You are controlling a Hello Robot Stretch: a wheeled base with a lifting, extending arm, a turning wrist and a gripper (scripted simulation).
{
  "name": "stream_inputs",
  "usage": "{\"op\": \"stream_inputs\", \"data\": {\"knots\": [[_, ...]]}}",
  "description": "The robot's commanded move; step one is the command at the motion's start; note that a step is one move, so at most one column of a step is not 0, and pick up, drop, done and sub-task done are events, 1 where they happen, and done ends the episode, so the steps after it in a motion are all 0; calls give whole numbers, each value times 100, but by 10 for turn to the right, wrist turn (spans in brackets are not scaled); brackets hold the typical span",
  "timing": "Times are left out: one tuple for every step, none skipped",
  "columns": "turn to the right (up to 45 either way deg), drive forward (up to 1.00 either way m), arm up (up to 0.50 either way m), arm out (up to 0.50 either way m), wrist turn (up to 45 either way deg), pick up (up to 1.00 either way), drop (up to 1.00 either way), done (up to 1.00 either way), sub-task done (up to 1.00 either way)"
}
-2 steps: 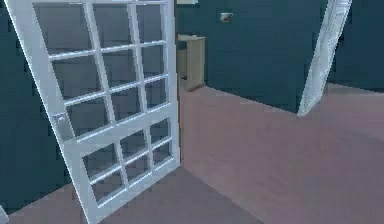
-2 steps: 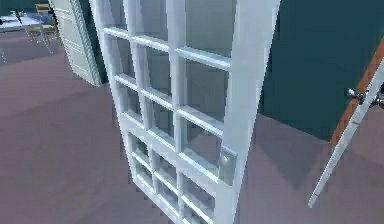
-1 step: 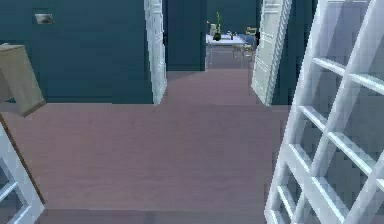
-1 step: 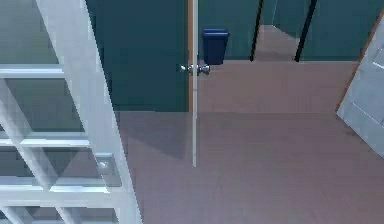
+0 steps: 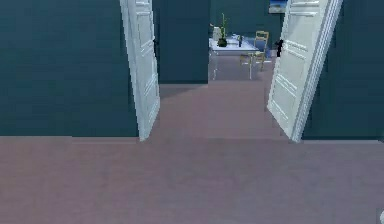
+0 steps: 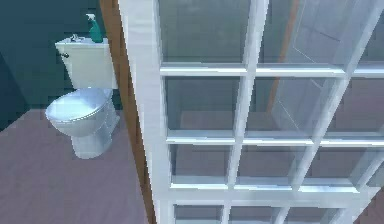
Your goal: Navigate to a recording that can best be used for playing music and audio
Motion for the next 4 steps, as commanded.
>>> {"op": "stream_inputs", "data": {"knots": [[0,35,0,0,0,0,0,0,0],[90,0,0,0,0,0,0,0,0],[0,100,0,0,0,0,0,0,0],[0,100,0,0,0,0,0,0,0]]}}
